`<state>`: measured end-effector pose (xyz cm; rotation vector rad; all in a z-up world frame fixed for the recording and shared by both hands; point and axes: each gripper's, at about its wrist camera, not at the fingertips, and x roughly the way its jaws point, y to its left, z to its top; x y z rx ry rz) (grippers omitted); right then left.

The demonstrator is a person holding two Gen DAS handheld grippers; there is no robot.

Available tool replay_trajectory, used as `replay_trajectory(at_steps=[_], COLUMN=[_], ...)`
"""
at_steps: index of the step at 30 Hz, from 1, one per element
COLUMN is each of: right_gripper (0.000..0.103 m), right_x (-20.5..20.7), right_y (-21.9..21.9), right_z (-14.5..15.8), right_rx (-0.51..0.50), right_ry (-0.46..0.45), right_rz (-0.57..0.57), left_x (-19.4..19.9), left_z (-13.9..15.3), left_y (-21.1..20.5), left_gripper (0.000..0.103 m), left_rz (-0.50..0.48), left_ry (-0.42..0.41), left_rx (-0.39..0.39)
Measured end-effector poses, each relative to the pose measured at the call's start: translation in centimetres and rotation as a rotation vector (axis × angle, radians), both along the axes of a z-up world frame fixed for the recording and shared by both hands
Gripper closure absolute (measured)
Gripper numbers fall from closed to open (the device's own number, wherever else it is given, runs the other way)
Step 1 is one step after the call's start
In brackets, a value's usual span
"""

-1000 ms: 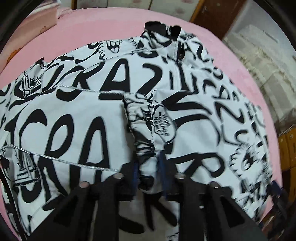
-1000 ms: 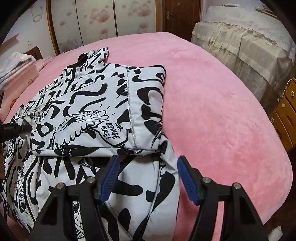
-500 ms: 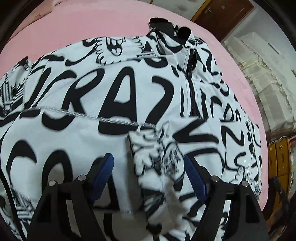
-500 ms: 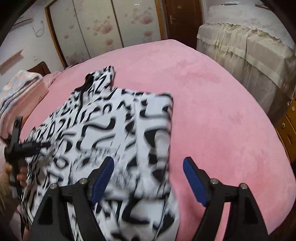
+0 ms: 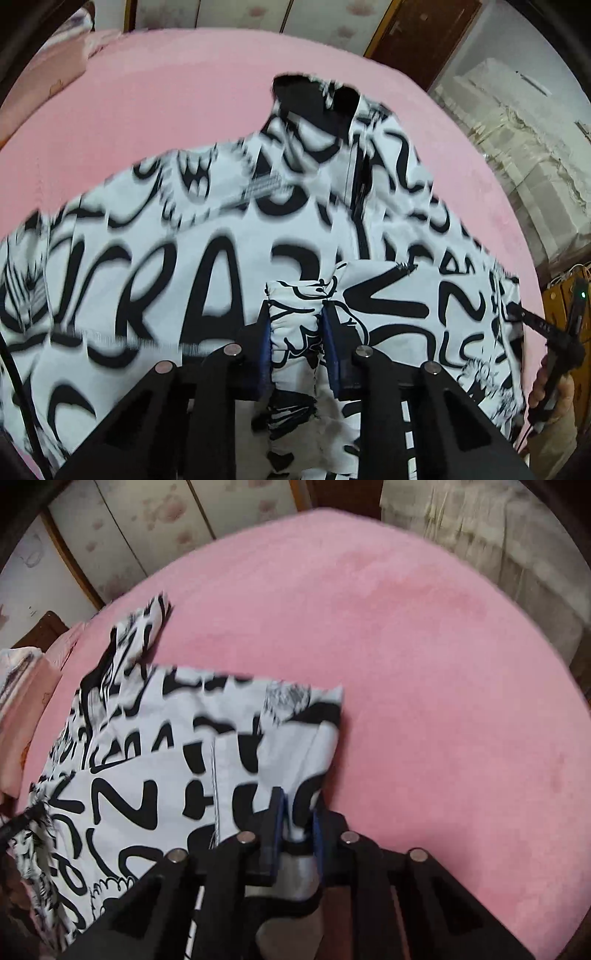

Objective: Fold large clothes

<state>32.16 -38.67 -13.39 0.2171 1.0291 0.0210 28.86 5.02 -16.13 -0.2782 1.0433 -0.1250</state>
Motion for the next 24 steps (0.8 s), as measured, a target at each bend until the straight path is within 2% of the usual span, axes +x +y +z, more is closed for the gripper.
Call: replay_trajectory(at_steps=[2, 5, 7, 9, 12, 15, 16, 19, 21, 24], right_gripper=[0.095, 0.094, 0.092, 0.090, 0.080, 0.058, 0.051, 0.050, 0.050, 0.052], right_x=[0.3, 0.6, 0.5, 0.0, -1.5, -4.5, -5.5, -8.0, -9.8, -11.3], right_y=[-0.5, -0.1, 0.2, 0.5, 1.1, 2.6, 3.2, 6.5, 9.5, 13.5], right_z=[-0.6, -1.7, -1.2, -0.1, 2.2, 5.3, 6.0, 7.2, 6.9, 5.7], right_rx=[-0.015, -0.057, -0.093, -0.112, -0.124, -0.125, -0.111, -0.077, -0.057, -0.053], right_ry=[0.004, 0.026, 0.027, 0.044, 0.022, -0.041, -0.066, -0.105, -0.112, -0.115], right_rz=[-0.034, -0.034, -0.029, -0.024, -0.007, 0.025, 0.037, 0.094, 0.151, 0.222], left_x=[1.1, 2.4, 2.6, 2.3, 1.5, -0.3, -1.2, -4.3, -5.5, -6.9], left_z=[-0.2, -2.6, -4.0, -4.0, -3.0, -1.0, -0.1, 2.9, 3.5, 3.0], left_y=[-0.3, -1.0, -1.4, -1.7, -1.8, -2.1, -2.1, -2.6, -3.3, -4.9], left_gripper=[0.080, 0.080, 0.079, 0.076, 0.071, 0.054, 0.049, 0.049, 0.049, 0.049], left_rz=[-0.003, -0.009, -0.021, -0.030, -0.045, -0.057, -0.053, -0.040, -0.047, -0.058], left_ry=[-0.002, 0.058, 0.074, 0.067, 0.101, 0.096, 0.077, -0.016, -0.034, -0.041], left_rx=[0.008, 0.053, 0.090, 0.112, 0.142, 0.156, 0.148, 0.121, 0.072, 0.001])
